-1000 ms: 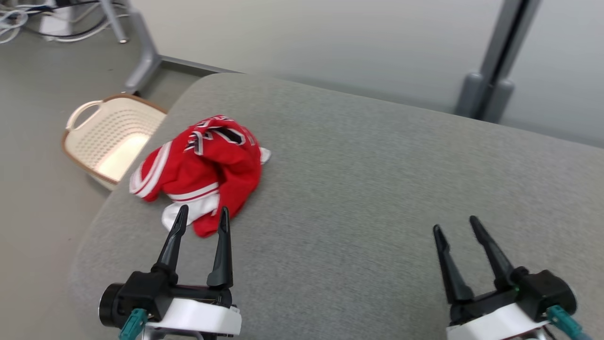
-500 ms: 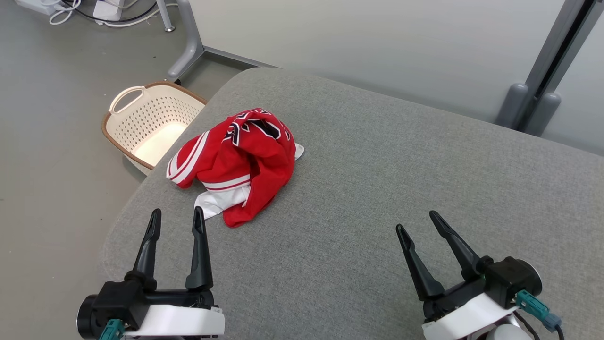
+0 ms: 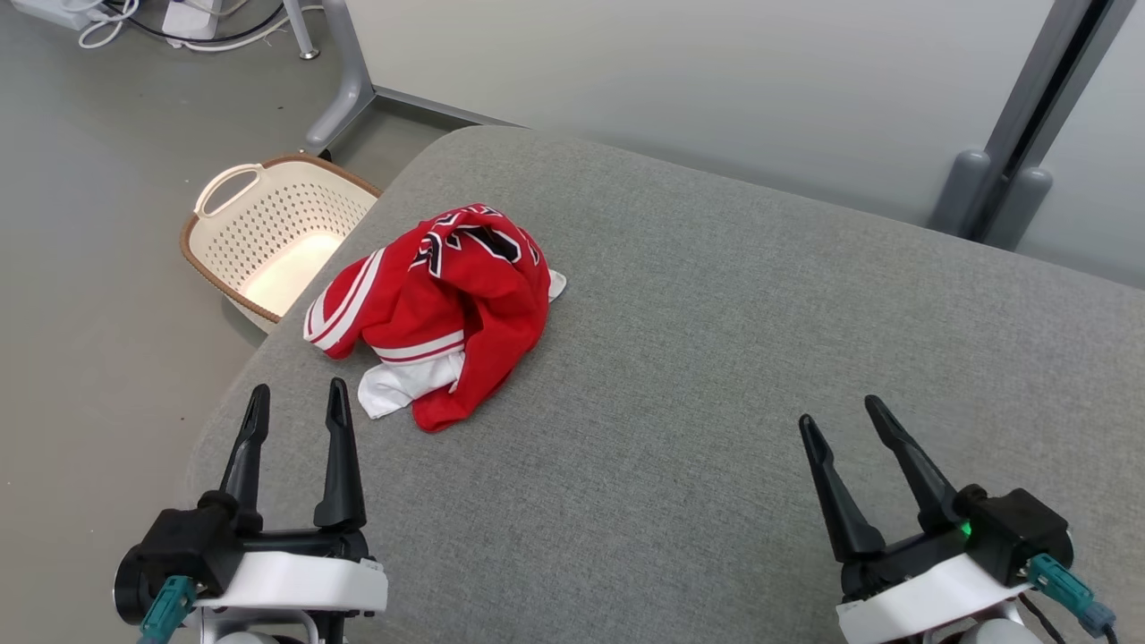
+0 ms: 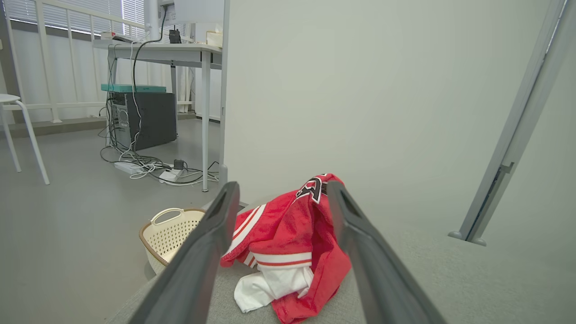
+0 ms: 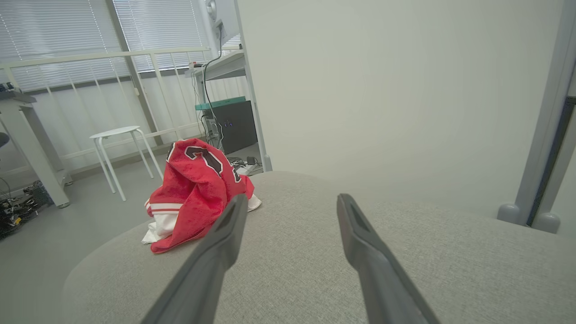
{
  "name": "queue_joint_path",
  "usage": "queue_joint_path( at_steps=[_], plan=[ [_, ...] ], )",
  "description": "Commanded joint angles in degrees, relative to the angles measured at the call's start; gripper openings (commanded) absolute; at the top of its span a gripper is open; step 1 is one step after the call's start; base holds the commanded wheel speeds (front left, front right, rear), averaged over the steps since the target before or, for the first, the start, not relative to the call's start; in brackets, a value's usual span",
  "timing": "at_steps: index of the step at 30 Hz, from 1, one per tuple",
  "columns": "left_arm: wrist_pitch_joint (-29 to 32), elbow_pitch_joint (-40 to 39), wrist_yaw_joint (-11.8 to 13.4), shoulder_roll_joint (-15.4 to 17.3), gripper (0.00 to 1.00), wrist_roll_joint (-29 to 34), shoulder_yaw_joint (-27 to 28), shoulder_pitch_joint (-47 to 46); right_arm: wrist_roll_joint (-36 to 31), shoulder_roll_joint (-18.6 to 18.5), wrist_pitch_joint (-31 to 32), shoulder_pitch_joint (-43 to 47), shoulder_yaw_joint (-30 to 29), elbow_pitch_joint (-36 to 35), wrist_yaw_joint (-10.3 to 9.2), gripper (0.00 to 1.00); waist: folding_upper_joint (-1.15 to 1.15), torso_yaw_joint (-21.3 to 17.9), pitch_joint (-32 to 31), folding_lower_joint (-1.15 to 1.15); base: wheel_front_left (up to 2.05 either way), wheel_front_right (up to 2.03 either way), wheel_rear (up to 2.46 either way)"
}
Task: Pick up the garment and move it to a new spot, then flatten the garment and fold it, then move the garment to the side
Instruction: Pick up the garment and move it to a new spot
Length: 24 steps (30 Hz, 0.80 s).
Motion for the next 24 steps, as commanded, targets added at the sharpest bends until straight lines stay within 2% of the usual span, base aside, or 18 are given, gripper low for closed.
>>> queue_joint_path(
  at_steps=[1, 5, 7, 10, 14, 17, 20, 24],
  plan=[
    [0.0, 1.7, -1.4, 0.2, 1.0, 0.9, 0.7, -1.4, -0.3, 0.0, 0.0, 0.9, -1.2, -0.8, -0.02, 1.0, 0.0, -0.2, 0.2, 0.0, 0.0, 0.0, 0.0],
    [0.0, 6.3, -4.6, 0.1, 1.0, 2.4, 2.7, -4.4, 0.0, 0.0, -0.1, 0.3, -3.4, -2.6, -0.02, 1.0, 0.0, -2.6, 2.7, 0.0, 0.0, 0.0, 0.0],
    [0.0, 7.8, -5.4, 0.1, 1.0, 2.6, 3.2, -5.5, 0.3, -0.2, 0.0, 0.0, -4.1, -3.2, -0.02, 1.0, 0.0, -3.1, 3.5, 0.0, 0.0, 0.0, 0.0],
    [0.0, 12.1, -7.1, 1.1, 1.0, 4.0, 4.2, -9.2, 0.2, -1.1, 0.0, -1.4, -5.5, -4.9, -0.01, 1.0, 0.0, -5.0, 6.2, 0.0, 0.0, 0.0, 0.0],
    [0.0, 19.9, -9.4, 3.2, 1.0, 4.3, 2.6, -14.8, 1.0, -2.3, 0.3, -2.6, -7.7, -7.6, -0.01, 1.0, 0.0, -7.1, 10.0, 0.0, 0.0, 0.0, 0.0],
    [1.8, 26.8, -9.9, 6.1, 1.0, 5.4, 1.8, -19.4, 1.4, -3.4, 1.1, -3.7, -8.7, -10.1, -0.01, 1.0, 0.0, -8.5, 12.8, 0.0, 0.0, 0.0, 0.0],
    [3.2, 32.6, -7.7, 8.0, 1.0, 6.9, 2.1, -23.9, 1.6, -4.2, 1.9, -4.6, -9.3, -12.2, -0.01, 1.0, 0.0, -9.8, 15.3, 0.0, 0.0, 0.0, 0.0],
    [3.0, 40.2, -8.6, 9.5, 1.0, 5.4, 2.5, -29.3, 1.7, -5.3, 2.8, -4.7, -9.6, -14.2, -0.01, 1.0, 0.0, -11.3, 18.1, 0.0, 0.0, 0.0, 0.0]
  ],
)
